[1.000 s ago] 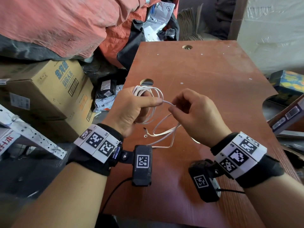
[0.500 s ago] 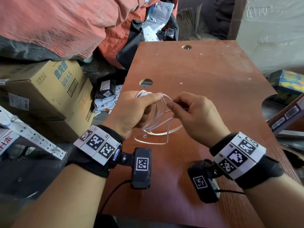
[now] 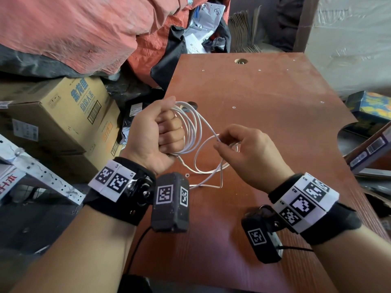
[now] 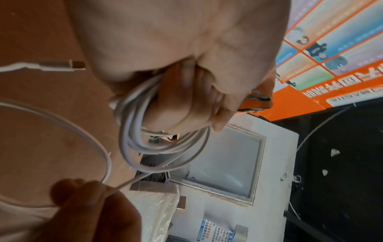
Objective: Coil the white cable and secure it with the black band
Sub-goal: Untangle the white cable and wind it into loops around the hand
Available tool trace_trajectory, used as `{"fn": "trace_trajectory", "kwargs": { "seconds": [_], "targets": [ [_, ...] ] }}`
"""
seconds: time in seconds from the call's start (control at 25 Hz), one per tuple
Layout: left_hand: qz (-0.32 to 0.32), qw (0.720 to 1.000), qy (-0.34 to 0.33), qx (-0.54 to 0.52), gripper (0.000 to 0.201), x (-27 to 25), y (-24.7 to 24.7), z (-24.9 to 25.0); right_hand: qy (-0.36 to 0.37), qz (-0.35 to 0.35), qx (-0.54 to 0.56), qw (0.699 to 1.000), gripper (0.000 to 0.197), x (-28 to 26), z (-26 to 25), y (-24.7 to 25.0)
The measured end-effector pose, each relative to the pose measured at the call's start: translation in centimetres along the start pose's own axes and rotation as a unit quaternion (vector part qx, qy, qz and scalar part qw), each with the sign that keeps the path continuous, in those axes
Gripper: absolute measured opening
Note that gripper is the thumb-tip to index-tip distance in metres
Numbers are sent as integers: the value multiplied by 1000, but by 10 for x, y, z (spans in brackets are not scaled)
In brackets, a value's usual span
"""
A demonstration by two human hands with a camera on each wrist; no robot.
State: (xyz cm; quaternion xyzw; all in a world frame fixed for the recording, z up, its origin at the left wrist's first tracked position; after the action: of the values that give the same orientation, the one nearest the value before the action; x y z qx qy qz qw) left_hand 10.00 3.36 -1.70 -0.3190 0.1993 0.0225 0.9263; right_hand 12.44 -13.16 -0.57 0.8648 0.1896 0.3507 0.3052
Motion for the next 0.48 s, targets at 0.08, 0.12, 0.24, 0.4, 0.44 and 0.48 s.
{"fn": "trace_trajectory", "kwargs": {
  "seconds": [0.08,0.12,0.24,0.4,0.44,0.48],
  "targets": [
    [-33,999,22,-34,48,1,-2,-2,-1,-4,-8,1000,16,-1,0,-2],
    [-50,997,30,-50,47,1,-4,-4,3,-5,-10,1000,16,-1,0,-3],
    [-94,991,37,-85,45,3,-5,-6,31,-22,-16,999,14,-2,-4,-8],
    [-165,970,18,-177,44,2,-2,5,38,-104,-90,990,13,-4,2,-21],
    [-161,969,11,-185,44,2,1,8,38,-108,-97,989,16,-4,2,-21],
    [-147,972,4,-183,44,3,4,8,42,-109,-98,988,19,-4,1,-22]
  ]
}}
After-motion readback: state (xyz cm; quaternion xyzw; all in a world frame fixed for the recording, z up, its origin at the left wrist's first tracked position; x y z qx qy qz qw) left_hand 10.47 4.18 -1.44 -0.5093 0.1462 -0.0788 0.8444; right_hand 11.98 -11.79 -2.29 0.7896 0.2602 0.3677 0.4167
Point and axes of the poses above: each hand's wrist, its own x-axis towards the middle knuckle, its own y-axis out of the back of the hand, z = x × y, the point moved 9 cm from there along x, towards the middle knuckle, and after that the axes turned 15 degrees about y, right-handed, at the moved point
